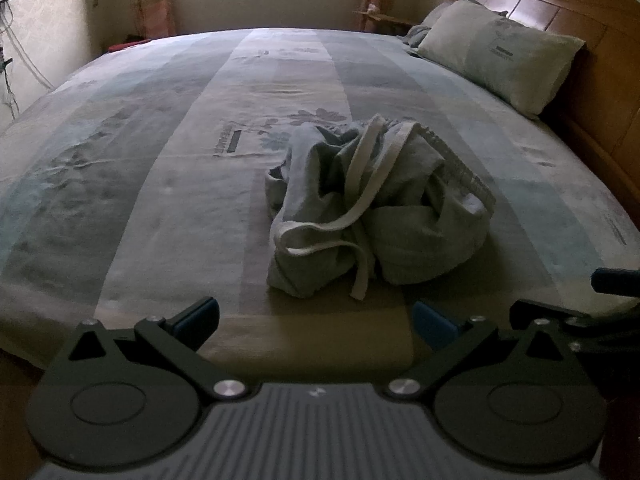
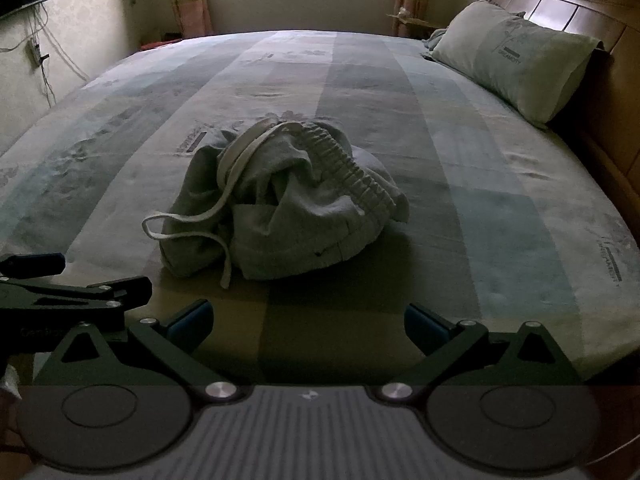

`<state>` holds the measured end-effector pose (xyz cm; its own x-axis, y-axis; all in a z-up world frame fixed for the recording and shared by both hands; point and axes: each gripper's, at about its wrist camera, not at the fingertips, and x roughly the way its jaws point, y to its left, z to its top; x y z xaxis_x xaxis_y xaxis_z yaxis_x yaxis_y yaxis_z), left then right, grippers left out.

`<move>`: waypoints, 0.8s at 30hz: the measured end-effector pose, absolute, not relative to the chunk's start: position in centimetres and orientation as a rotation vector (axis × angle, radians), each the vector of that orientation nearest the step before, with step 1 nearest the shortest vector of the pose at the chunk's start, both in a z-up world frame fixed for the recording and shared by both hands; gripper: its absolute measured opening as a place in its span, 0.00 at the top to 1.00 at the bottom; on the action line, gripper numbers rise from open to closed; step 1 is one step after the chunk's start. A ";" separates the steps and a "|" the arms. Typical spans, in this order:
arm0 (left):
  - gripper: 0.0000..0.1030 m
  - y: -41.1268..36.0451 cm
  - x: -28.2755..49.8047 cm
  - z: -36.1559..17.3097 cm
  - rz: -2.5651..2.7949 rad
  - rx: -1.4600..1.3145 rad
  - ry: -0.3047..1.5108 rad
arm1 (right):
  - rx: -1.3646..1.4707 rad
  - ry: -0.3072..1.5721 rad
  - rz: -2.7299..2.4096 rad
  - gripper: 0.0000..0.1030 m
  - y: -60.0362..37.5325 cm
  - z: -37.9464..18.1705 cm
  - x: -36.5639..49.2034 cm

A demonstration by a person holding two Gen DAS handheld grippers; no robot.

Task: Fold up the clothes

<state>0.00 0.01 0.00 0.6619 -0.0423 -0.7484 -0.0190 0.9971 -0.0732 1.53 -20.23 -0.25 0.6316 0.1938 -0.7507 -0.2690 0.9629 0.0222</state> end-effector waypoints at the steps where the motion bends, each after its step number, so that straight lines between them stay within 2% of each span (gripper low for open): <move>1: 0.01 0.0 0.0 0.0 -0.016 -0.077 0.848 | -0.092 0.845 0.266 0.00 -20.3 -0.3 1.5; 24: 0.01 -0.5 -0.1 0.0 -0.011 -0.056 0.851 | -0.071 0.845 0.274 0.00 -20.8 -0.4 1.6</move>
